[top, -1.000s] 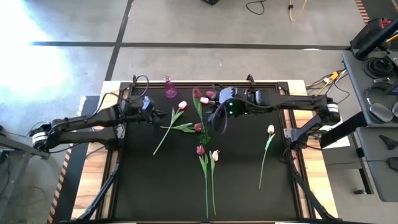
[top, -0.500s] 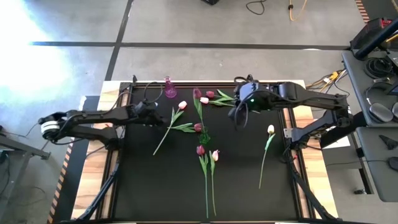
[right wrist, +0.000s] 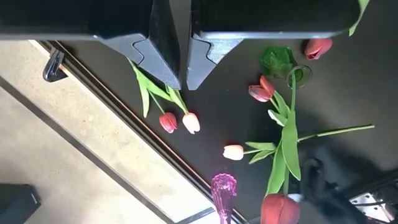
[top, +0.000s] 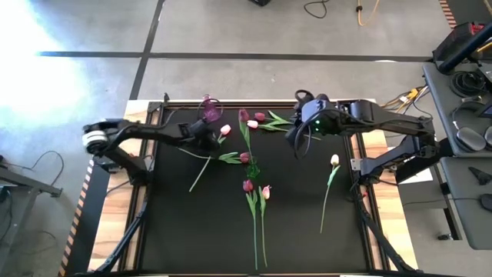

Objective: Sort flowers into vase by color
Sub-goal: Put the pink flower into the violet vase

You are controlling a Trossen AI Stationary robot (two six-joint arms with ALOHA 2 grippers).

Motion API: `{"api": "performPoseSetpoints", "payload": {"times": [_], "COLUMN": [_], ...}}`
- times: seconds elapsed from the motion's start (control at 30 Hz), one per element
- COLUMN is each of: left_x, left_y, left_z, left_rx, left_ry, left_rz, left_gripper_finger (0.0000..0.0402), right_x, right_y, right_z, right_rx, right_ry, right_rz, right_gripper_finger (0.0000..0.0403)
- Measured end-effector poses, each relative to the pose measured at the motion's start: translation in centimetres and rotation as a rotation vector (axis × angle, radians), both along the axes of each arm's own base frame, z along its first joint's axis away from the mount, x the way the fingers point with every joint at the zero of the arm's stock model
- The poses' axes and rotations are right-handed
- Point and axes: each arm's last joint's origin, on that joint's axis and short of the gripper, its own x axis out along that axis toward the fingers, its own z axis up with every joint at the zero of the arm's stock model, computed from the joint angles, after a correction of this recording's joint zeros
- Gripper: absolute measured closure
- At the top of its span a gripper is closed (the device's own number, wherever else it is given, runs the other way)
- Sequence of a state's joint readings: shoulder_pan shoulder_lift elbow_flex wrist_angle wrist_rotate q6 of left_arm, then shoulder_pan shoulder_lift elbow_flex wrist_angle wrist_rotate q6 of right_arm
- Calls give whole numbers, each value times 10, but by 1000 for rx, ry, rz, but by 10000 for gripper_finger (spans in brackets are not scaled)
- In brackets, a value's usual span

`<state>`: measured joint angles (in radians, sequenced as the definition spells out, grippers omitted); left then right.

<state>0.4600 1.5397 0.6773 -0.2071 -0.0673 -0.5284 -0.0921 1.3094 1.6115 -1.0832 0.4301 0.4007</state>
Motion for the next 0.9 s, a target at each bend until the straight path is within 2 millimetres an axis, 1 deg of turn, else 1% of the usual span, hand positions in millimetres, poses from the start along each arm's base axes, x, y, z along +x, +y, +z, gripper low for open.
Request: {"api": "performPoseSetpoints", "payload": {"times": [0.07, 0.17, 0.23, 0.3, 0.4, 0.47, 0.53, 0.6, 0.67, 0.8, 0.9], "left_x": [6, 12, 14, 14, 10, 5, -3, -11, -20, -38, -53], "left_y": [6, 10, 11, 11, 11, 11, 10, 11, 14, 22, 33], "left_z": [-5, -6, -3, 5, 28, 43, 62, 86, 110, 157, 175], "left_rx": [-6, 4, 14, 32, 76, 105, 154, 237, 358, 654, 799], "left_ry": [25, 61, 73, 63, -3, -50, -111, -204, -316, -566, -668], "left_rz": [1, -28, -53, -76, -89, -78, -65, -43, -24, 10, 58], "left_gripper_finger": [246, 262, 282, 311, 371, 392, 391, 395, 398, 400, 400], "right_x": [0, 1, 1, 1, 1, 1, 1, 1, 1, 1, 1], "right_y": [0, 0, 0, 0, -1, -1, -1, -1, -1, -1, -1], "right_z": [-1, -1, -1, -1, -1, -1, -1, -1, -1, 0, 0], "right_rx": [1, 1, -4, -10, -13, -13, -14, -24, -34, -38, -39], "right_ry": [3, 4, 4, 4, 5, 5, 5, 6, 6, 4, -2], "right_rz": [-1, -2, -6, -12, -13, -13, -14, -22, -27, -24, -24], "right_gripper_finger": [385, 385, 385, 385, 385, 385, 385, 385, 385, 385, 385]}}
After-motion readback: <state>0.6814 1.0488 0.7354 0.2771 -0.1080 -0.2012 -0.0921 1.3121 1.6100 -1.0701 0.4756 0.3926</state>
